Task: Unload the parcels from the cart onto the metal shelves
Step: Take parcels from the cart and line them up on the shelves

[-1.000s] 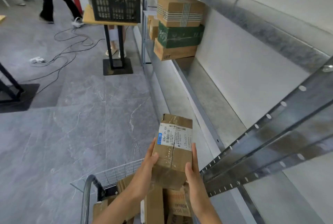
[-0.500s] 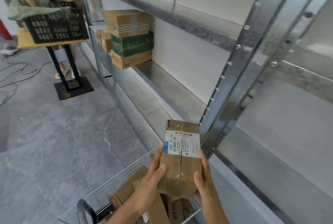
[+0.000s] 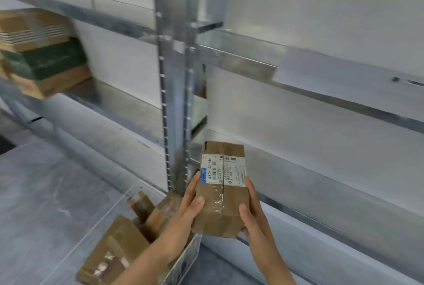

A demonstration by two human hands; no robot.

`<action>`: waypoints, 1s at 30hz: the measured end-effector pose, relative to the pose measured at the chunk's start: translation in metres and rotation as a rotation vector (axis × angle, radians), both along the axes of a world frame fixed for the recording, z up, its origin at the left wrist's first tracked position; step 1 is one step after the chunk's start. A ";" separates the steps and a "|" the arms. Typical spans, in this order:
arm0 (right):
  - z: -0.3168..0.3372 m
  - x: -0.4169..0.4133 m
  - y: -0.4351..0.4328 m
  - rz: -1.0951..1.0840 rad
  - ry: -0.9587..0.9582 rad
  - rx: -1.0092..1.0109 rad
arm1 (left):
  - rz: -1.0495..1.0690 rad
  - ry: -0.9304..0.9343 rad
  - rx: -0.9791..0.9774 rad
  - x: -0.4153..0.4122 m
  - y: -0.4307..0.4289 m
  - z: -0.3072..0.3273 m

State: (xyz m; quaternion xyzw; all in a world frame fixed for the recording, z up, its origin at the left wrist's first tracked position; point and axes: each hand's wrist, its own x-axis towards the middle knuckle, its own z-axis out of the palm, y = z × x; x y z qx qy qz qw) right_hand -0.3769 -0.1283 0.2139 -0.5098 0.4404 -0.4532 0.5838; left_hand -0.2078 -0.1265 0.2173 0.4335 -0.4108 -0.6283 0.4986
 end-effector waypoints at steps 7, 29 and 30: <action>0.008 -0.147 0.043 -0.234 -0.014 -0.044 | -0.284 -0.037 -0.078 -0.147 0.003 0.009; 0.012 -0.476 0.230 -0.803 0.024 -0.080 | -0.823 -0.091 -0.092 -0.525 0.105 0.013; 0.011 -0.485 0.235 -0.825 0.026 -0.078 | -0.847 -0.094 -0.097 -0.538 0.108 0.012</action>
